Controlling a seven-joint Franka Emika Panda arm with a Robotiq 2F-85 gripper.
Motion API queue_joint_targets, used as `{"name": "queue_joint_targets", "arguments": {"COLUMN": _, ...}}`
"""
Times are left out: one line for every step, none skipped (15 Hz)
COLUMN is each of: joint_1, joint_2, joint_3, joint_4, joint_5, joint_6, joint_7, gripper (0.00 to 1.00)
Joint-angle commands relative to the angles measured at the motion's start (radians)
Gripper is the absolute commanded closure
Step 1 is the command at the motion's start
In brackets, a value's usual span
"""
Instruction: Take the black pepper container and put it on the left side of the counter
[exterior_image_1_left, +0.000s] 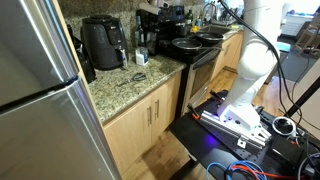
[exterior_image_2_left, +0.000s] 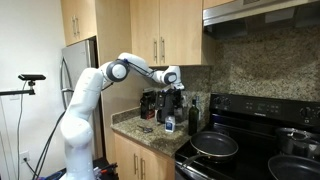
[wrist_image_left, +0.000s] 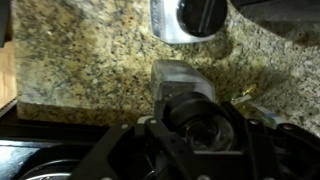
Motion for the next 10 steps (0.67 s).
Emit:
{"name": "queue_joint_targets", "arguments": {"joint_1": -0.043, "joint_2": -0.223, "joint_3": 0.015, "joint_4": -0.188, "joint_5": 0.046, "joint_6": -0.182, "joint_7": -0.14, "gripper": 0.67}}
{"name": "queue_joint_targets", "arguments": {"joint_1": -0.049, "joint_2": -0.274, "joint_3": 0.007, "joint_4": -0.221, "joint_5": 0.04, "joint_6": -0.235, "joint_7": -0.16, "gripper": 0.67}}
{"name": "queue_joint_targets", "arguments": {"joint_1": -0.058, "joint_2": -0.326, "joint_3": 0.004, "joint_4": -0.26, "joint_5": 0.04, "joint_6": -0.274, "joint_7": -0.196, "gripper": 0.67}}
{"name": "queue_joint_targets", "arguments": {"joint_1": -0.063, "joint_2": -0.383, "joint_3": 0.003, "joint_4": -0.308, "joint_5": 0.021, "joint_6": -0.281, "joint_7": -0.233, "gripper": 0.67}}
{"name": "queue_joint_targets", "arguments": {"joint_1": -0.066, "joint_2": -0.422, "joint_3": 0.009, "joint_4": -0.348, "joint_5": 0.024, "joint_6": -0.282, "joint_7": -0.283, "gripper": 0.67}}
{"name": "queue_joint_targets", "arguments": {"joint_1": -0.065, "joint_2": -0.312, "joint_3": 0.012, "joint_4": -0.222, "joint_5": 0.02, "joint_6": -0.287, "joint_7": -0.204, "gripper": 0.67}}
{"name": "queue_joint_targets", "arguments": {"joint_1": -0.071, "joint_2": -0.346, "joint_3": 0.013, "joint_4": -0.249, "joint_5": 0.02, "joint_6": -0.291, "joint_7": -0.215, "gripper": 0.42}}
{"name": "queue_joint_targets", "arguments": {"joint_1": -0.072, "joint_2": -0.355, "joint_3": 0.014, "joint_4": -0.25, "joint_5": 0.02, "joint_6": -0.291, "joint_7": -0.212, "gripper": 0.42}}
{"name": "queue_joint_targets", "arguments": {"joint_1": -0.071, "joint_2": -0.349, "joint_3": 0.015, "joint_4": -0.247, "joint_5": 0.02, "joint_6": -0.29, "joint_7": -0.209, "gripper": 0.42}}
{"name": "queue_joint_targets", "arguments": {"joint_1": -0.069, "joint_2": -0.339, "joint_3": 0.016, "joint_4": -0.245, "joint_5": 0.02, "joint_6": -0.289, "joint_7": -0.208, "gripper": 0.42}}
